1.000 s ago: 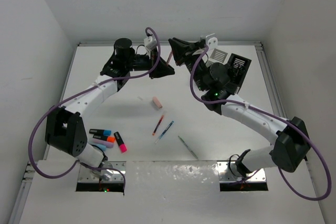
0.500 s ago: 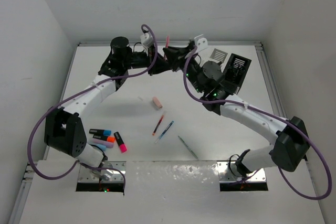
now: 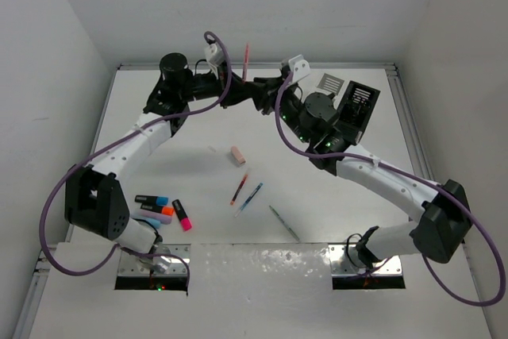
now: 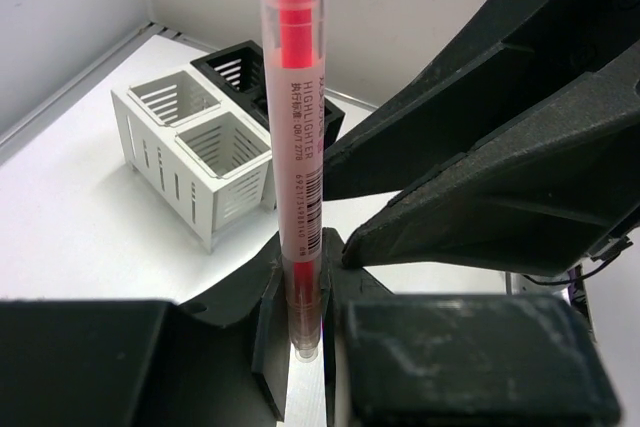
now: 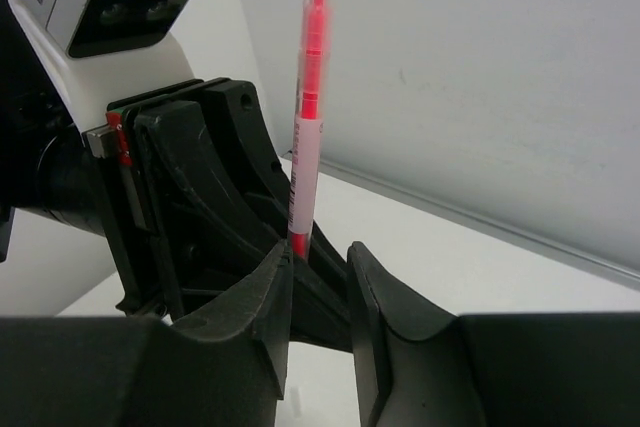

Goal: Sort the stationery into containers
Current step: Place the pen in the storage box.

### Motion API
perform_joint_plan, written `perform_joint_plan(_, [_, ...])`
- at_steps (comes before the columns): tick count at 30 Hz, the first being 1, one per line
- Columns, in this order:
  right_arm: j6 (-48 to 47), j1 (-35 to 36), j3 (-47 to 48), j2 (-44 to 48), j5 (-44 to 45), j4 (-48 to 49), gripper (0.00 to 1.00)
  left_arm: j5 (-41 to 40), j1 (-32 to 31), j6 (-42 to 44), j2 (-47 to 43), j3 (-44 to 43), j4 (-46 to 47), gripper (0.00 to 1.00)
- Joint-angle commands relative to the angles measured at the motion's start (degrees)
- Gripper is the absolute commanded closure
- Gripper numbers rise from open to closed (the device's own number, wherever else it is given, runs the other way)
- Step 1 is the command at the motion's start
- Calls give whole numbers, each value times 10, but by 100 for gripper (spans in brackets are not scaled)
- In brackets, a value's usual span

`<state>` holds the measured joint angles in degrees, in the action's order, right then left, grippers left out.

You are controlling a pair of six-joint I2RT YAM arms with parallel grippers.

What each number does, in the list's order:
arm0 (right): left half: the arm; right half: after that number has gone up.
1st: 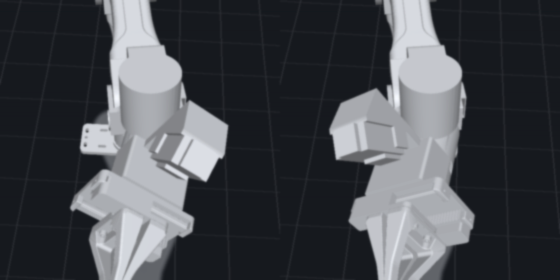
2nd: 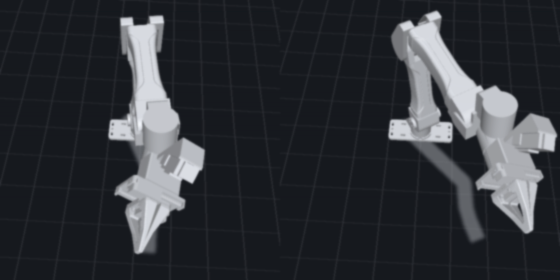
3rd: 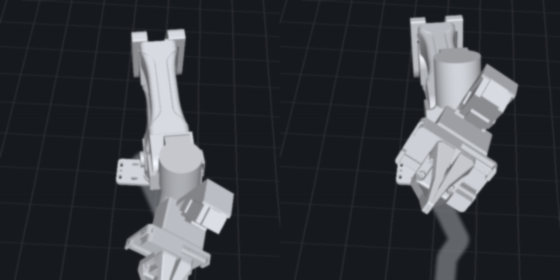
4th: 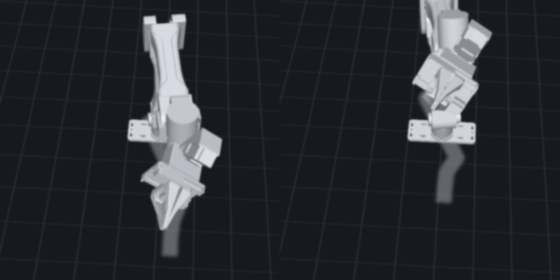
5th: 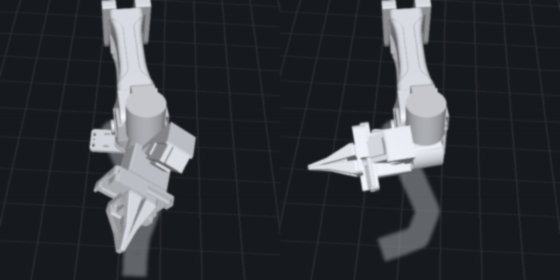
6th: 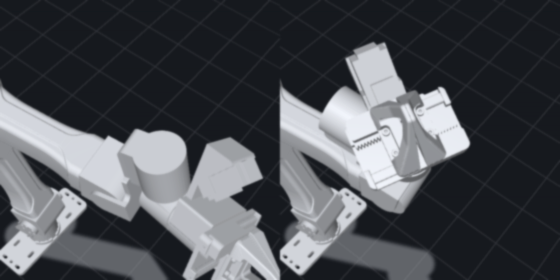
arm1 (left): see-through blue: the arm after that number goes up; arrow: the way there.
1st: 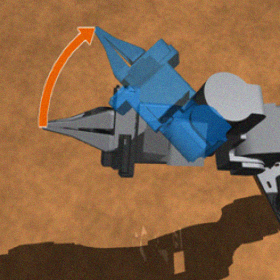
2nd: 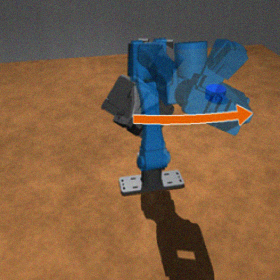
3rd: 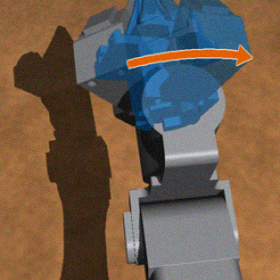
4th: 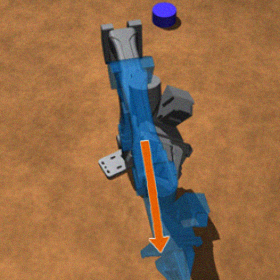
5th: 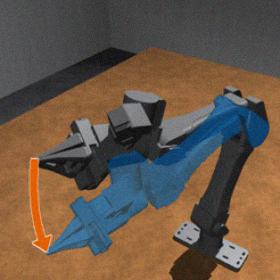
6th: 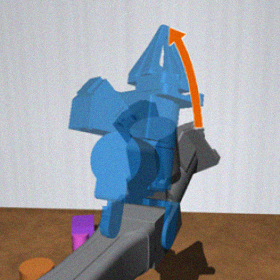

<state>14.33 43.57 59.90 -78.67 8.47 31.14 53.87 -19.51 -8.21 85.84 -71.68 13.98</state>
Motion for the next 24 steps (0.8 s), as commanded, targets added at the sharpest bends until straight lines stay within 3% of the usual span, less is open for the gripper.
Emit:
perform_joint_plan(1, [-7,-2,11,14,-35,-20,72,-7,-4,-1,-34,-13,47,100])
perform_joint_plan(12, [-11,-6,79,-3,-62,3,56,-14,-12,14,-35,-11,30,100])
perform_joint_plan(24, [7,-25,133,-67,-57,31,63,-14,-24,35,-36,-11,4,100])
